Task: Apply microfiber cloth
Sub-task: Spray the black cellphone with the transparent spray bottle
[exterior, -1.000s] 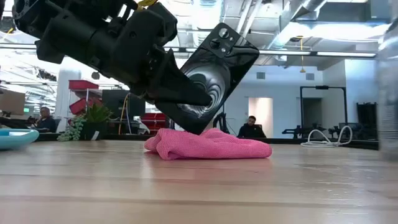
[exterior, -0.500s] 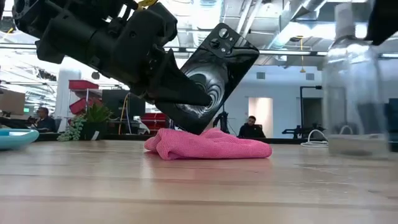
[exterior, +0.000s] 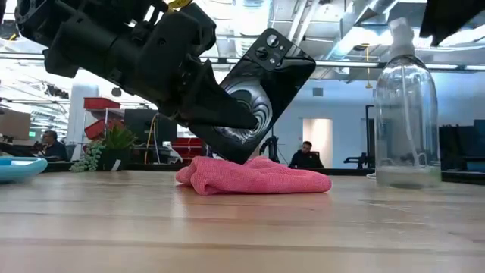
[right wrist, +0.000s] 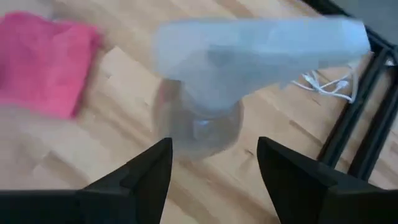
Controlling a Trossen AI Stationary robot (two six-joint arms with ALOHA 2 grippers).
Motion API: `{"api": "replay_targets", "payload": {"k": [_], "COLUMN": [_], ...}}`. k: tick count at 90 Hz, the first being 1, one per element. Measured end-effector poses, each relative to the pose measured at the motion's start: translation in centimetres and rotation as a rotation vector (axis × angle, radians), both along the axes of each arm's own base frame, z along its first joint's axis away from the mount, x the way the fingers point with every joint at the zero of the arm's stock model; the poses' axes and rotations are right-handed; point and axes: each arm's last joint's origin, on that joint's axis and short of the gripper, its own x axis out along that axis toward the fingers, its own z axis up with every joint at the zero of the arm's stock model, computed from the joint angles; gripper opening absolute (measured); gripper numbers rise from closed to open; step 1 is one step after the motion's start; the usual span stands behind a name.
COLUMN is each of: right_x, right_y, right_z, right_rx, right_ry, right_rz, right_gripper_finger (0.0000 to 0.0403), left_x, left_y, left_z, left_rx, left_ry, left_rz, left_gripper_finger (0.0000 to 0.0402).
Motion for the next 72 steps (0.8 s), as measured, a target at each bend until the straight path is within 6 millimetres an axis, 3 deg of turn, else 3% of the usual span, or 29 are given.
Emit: {"api": "replay_targets", "payload": {"k": [17, 26, 52, 72], "right_x": [0.2, 0.3, 2.8, 1.3], "right_y": [-1.9, -3.4, -6.4, -8.2], "right_z": [4.5, 6.0, 6.2, 5.8], "right_rx": [0.118, 0.186, 0.448, 0.545], "right_ry": [-0.071, -0.096, -0.109, 0.016], "right_rz": [0.040, 0.032, 0.085, -0.139], "right_gripper_finger": [0.0221, 0.0228, 0.0282, 0.0288], "left_x": [0.0, 0.0, 0.0, 0.0], "left_y": [0.0, 0.0, 0.0, 0.0], "left_z": [0.0, 0.0, 0.0, 0.0], "left_rx": [-0.003, -0.004, 0.001, 0.003], "left_ry": [-0.002, -0.003, -0.003, -0.001], "left_rz": [0.001, 0.001, -0.001, -0.002], "left_gripper_finger": [0.0009, 0.0009, 0.0009, 0.0009]}}
